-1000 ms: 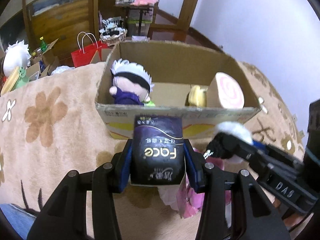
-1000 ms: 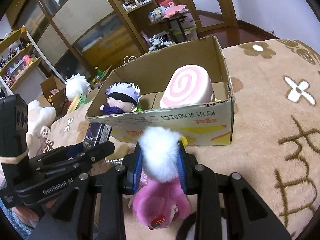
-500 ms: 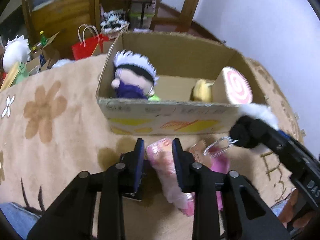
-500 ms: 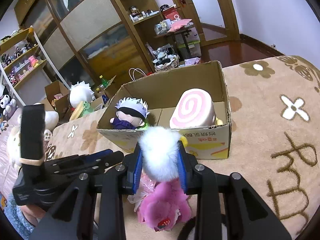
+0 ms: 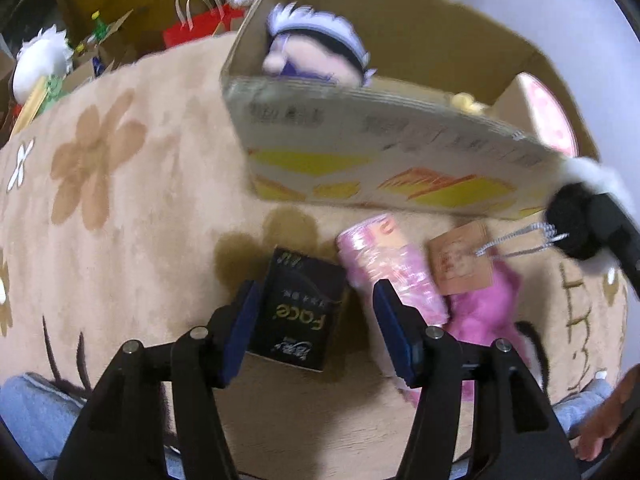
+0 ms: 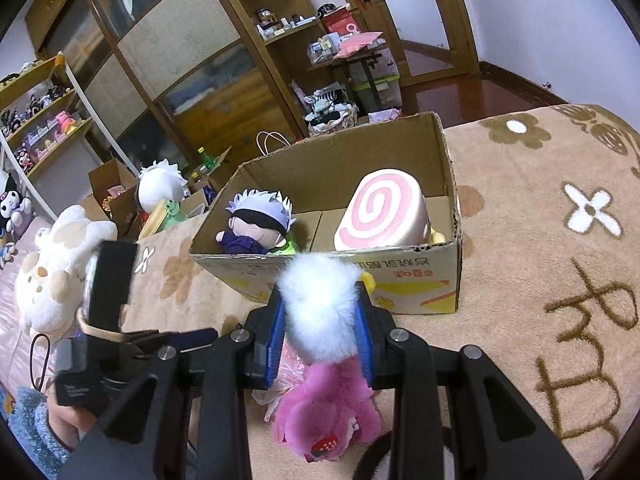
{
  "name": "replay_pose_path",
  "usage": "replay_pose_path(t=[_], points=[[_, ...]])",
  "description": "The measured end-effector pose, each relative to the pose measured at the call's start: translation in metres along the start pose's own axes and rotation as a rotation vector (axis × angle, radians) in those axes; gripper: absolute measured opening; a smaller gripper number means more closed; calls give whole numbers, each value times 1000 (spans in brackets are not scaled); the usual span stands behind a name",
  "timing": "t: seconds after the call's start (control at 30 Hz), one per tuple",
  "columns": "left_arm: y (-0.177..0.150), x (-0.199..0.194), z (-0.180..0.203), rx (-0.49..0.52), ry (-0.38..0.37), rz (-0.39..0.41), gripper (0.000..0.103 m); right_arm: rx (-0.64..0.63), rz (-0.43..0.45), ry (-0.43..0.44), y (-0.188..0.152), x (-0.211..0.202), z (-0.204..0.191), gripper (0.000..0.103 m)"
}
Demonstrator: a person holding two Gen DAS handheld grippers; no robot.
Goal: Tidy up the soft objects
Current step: 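Lift the pink keychain with the right tool while the left tool lifts the Face box over the box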
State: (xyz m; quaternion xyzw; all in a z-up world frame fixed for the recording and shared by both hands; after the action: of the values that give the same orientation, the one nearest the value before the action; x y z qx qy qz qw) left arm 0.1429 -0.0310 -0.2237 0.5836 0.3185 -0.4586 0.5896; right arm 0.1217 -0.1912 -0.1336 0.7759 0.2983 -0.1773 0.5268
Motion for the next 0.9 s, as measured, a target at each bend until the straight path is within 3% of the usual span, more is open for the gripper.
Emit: replay_pose_path(t=[0.1, 0.23, 0.43, 0.7, 0.9], points=[[-3, 8, -7, -13, 26, -31, 58, 8, 3, 0, 0, 0, 1, 32], [-11, 22, -10, -35, 7, -92, 58, 16, 5, 1, 0, 1, 2, 32], [-13, 26, -14, -14, 33, -94, 52, 9, 18, 4, 2, -2, 2, 32], [2, -16, -15, -18, 53, 66, 52, -9, 74, 9, 20, -23, -3, 32], [26, -58, -14, 44, 82, 205, 51, -37, 155, 4, 42, -44, -12, 32]])
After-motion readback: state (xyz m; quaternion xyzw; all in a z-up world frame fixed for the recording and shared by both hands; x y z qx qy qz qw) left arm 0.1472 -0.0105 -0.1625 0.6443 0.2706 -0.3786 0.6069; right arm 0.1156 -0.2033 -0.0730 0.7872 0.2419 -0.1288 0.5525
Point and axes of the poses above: each gripper's, at about its wrist camera, not at the fingertips, and x roughly the way its jaws point, z to its right, y to its top, the point moved 9 cm from there along x, roughly the way its jaws point, and after that the axes turned 8 degrees about z, right-handed, at the moved point
